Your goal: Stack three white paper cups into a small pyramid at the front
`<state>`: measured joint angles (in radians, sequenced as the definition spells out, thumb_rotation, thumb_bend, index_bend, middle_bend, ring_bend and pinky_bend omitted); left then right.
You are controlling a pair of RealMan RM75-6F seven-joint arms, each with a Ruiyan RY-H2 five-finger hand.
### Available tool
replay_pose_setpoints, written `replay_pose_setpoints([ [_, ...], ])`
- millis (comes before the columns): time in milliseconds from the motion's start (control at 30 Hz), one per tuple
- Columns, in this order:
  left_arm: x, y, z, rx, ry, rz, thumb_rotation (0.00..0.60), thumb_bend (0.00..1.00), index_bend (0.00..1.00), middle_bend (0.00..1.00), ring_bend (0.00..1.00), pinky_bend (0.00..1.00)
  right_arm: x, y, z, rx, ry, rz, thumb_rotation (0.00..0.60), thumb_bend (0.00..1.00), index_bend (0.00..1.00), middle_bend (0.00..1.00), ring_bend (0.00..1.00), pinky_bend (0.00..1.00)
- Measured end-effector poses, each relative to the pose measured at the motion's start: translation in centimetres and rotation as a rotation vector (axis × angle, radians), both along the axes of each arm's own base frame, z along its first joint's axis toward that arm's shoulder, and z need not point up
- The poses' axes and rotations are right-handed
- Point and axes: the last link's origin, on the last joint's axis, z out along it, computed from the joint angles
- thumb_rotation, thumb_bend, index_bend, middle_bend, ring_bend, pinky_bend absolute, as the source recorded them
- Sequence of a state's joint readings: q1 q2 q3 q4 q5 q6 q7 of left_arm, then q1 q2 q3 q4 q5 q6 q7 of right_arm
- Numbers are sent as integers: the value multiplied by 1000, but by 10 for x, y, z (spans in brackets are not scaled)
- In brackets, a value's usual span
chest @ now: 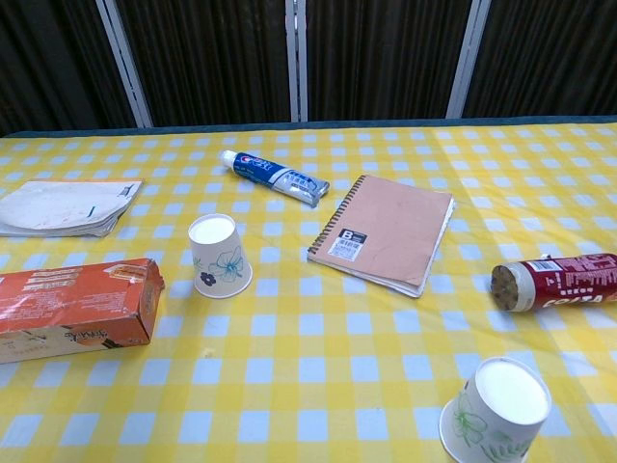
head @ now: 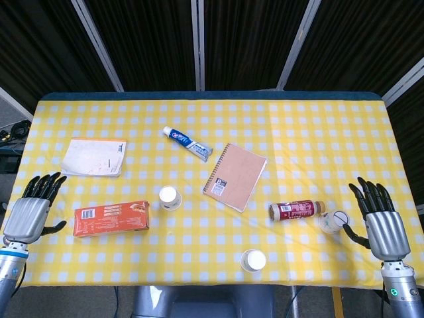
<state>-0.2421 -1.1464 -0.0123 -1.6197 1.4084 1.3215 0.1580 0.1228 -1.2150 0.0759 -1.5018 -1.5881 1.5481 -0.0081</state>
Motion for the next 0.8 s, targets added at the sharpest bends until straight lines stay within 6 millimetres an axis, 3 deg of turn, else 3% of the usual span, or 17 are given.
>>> replay_pose_setpoints([
  [800,1,2,-6,-28,15,0,600,168,0,0,0,0,0,1,0,3,2,-2,600,129,89,0,0,0],
])
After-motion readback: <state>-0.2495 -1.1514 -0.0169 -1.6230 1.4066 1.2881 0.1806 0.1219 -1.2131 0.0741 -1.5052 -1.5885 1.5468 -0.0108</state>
